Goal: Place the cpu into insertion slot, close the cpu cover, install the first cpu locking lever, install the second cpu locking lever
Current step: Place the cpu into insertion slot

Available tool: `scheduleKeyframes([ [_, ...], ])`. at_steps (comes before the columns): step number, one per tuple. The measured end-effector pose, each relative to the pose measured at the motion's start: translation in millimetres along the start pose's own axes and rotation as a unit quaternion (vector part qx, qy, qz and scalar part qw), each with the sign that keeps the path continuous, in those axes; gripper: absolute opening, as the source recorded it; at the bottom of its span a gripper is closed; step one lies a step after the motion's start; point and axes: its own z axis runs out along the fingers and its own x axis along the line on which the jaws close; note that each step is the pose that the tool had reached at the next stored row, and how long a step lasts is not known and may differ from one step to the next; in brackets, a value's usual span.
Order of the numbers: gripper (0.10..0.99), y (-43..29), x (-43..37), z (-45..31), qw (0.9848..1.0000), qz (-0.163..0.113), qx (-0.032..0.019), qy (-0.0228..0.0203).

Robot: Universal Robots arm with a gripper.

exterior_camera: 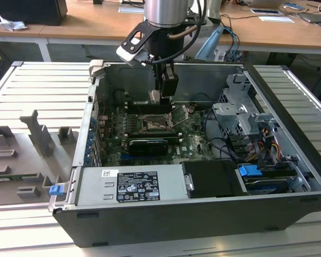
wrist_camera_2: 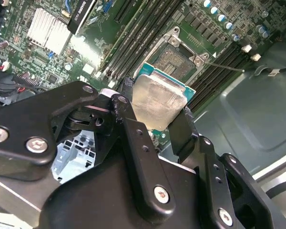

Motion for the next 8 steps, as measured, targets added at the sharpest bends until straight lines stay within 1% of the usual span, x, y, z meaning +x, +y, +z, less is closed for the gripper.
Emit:
scheduleKeyframes([
  [8,0.541,-0.4,-0.2,8.1,1.0000,0.001,0.0000,-0.0001],
])
